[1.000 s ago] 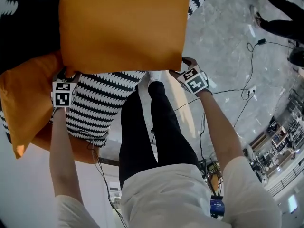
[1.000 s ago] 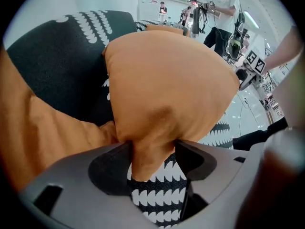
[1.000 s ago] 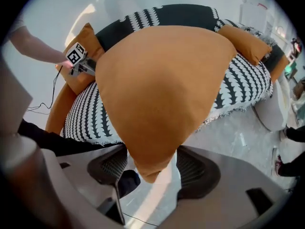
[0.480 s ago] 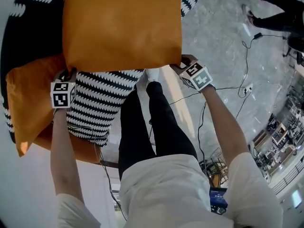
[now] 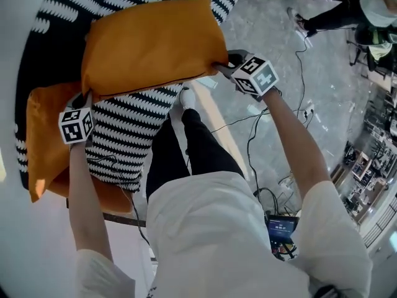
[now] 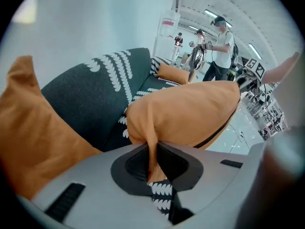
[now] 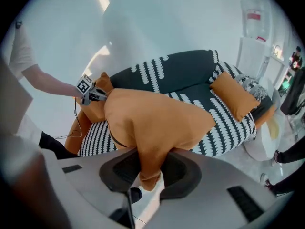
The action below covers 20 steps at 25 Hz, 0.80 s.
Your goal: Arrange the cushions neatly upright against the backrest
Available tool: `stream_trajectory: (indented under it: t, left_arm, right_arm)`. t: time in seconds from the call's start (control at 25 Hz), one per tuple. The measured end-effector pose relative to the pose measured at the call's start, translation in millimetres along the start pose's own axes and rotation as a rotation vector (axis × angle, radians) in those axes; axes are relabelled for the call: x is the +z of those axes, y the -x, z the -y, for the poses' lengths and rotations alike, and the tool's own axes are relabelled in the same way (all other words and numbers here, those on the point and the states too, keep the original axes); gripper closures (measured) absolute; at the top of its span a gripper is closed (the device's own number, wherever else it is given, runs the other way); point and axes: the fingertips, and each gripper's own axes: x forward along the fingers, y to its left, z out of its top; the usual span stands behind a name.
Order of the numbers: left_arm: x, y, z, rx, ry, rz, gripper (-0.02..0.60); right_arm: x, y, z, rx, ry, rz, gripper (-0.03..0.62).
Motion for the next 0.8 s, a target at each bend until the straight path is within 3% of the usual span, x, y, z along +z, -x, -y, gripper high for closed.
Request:
stream_trajectory:
  t: [0.28, 0.56, 0.8]
  left_arm:
    - [16, 54, 4, -0.024, 0.073, 0.035, 0.534]
    - [42, 107, 27, -0.017, 0.137, 0.087, 0.534]
    - [70, 119, 32, 0.051, 0.196, 0.135, 0.534]
  right_arm:
    - [51, 56, -20, 0.027, -0.007, 0.019, 0.482]
    - [75, 111, -23, 0.076, 0.035, 0.017, 0.484]
    - [120, 112, 25, 0.115, 0.108, 0.051, 0.484]
